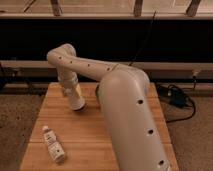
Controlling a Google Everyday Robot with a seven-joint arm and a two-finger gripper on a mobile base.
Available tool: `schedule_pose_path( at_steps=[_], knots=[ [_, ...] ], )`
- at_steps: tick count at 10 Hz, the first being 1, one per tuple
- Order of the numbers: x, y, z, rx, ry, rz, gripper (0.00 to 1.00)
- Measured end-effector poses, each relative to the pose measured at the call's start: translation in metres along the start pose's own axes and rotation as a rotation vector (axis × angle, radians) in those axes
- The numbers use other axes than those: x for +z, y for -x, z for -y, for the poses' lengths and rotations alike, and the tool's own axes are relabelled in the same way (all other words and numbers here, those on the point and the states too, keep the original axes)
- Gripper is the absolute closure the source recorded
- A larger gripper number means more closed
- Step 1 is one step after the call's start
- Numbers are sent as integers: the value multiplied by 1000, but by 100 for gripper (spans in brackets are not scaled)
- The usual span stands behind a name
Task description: Place the ceramic cup over the eraser
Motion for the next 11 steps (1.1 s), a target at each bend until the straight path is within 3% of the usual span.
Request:
schedule_pose_path(
  at_steps=[2, 8, 11],
  knots=[
    [-2, 0, 0, 6, -4, 0, 86],
    [-1, -2, -8, 18, 0, -4, 26],
    [0, -4, -14, 24, -3, -3, 20]
  ],
)
